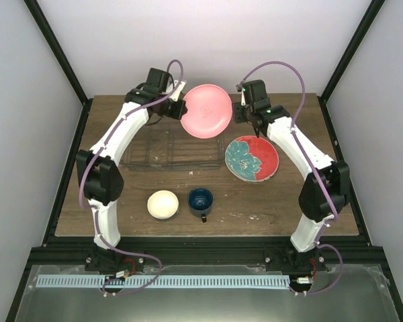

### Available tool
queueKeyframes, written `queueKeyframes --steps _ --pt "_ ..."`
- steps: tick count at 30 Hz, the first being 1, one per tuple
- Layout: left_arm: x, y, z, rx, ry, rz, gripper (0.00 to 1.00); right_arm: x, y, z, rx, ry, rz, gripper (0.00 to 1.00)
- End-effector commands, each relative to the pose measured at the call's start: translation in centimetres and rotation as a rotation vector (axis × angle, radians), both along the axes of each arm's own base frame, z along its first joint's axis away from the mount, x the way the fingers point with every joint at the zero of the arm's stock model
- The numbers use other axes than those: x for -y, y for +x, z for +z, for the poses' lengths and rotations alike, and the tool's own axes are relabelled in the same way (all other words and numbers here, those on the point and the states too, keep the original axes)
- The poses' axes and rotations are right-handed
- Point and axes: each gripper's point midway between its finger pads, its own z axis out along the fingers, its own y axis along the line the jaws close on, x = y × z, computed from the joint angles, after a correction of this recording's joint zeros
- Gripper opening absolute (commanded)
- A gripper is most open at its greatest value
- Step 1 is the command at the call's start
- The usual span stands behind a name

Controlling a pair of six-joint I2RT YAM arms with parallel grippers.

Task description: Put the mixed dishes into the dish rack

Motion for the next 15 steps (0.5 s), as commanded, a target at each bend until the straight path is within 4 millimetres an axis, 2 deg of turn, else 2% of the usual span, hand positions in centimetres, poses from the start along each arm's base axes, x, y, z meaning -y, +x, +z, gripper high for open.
queueKeyframes --steps 1,4,6,9,13,15 --pt "-2.2 -0.1 7.5 0.2 0.037 -0.006 0.0 1.1 0.0 1.7 0.062 -0.043 -0.039 0.59" --pt "-4.2 -0.3 9.6 0.294 0.129 -0.002 0.0 2.0 0.1 1.4 0.072 -0.06 -0.079 0.7" --pt "-6.1 -0.3 10.5 0.357 0.236 0.033 0.0 2.6 0.3 1.4 0.082 -0.067 -0.107 0.82" --pt "-8.6 -0.3 11.2 0.445 0.404 0.059 0.0 3.5 0.5 1.1 0.096 -0.088 -0.142 0.92" --pt "-10.6 -0.7 12.4 0.567 0.632 0.027 0.0 3.9 0.9 0.4 0.099 -0.119 -0.145 0.95" --pt "-10.4 -1.2 11.4 0.611 0.792 -0.045 0.0 4.0 1.2 0.0 0.095 -0.127 -0.144 0.96"
